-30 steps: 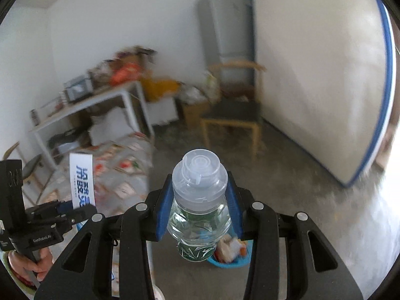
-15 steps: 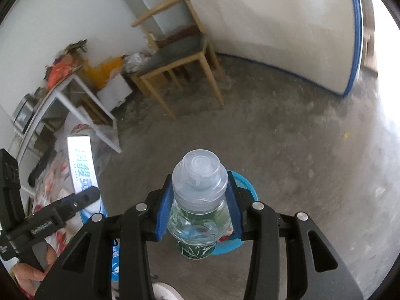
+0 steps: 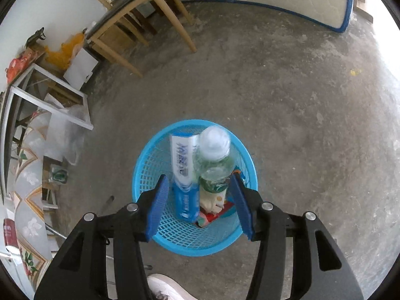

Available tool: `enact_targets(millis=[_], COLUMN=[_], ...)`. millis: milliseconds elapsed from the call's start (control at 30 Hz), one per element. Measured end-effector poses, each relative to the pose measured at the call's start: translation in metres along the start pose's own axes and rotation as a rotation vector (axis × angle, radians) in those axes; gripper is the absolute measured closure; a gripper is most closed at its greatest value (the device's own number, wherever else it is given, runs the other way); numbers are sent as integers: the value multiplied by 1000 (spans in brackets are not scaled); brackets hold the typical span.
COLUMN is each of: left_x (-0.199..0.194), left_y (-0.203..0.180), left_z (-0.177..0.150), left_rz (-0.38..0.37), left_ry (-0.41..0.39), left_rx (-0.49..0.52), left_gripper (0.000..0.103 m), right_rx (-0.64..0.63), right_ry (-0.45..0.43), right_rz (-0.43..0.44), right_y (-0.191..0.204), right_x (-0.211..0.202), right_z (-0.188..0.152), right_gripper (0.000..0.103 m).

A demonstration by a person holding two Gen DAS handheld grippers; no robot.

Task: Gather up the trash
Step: 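Open both tools over the wastebasket and turn back toward the table, then grasp the pink sponge with the left tool while the right tool grasps the red can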

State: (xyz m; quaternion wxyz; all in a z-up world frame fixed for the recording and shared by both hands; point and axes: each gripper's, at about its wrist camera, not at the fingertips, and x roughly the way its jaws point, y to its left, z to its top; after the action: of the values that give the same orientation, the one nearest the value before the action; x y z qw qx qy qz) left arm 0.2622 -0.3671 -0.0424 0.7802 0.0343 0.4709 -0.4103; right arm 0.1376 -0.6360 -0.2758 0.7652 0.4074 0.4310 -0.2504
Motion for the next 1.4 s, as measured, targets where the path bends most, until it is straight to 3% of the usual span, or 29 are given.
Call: enact_targets(millis=[233,367,600,767,967,1167,1400], left_x=[-65,-109,-175,-219,-273,-320,-344], left_y=[1,8,56,100,170,248,330], left_z=[-16,-39,-86,-127,-175,-223,-242], left_rz=[-27,53,51,123,254,388,481], left_ry=[-88,-166,-242,-286,-327,-359,-315], left_rx=[41,98,-31,-71,-150,-277,-428], left_gripper=[25,20,20,20,18,14,12], right_rx=[-55,-119,-292,-410,-566,-730,-878], right_ry=[-54,-150,-204,-223,-177,-85,-45], right_rz=[50,130,236,322,389,434,413], right_y=[1,21,85,148,230,326,416], right_x=[-65,-122,-199,-235,-244,-224,-198], right_z=[-17,-34,-61,-84,-121,-164,-201], right_gripper=[53,40,38,37,37,31,31])
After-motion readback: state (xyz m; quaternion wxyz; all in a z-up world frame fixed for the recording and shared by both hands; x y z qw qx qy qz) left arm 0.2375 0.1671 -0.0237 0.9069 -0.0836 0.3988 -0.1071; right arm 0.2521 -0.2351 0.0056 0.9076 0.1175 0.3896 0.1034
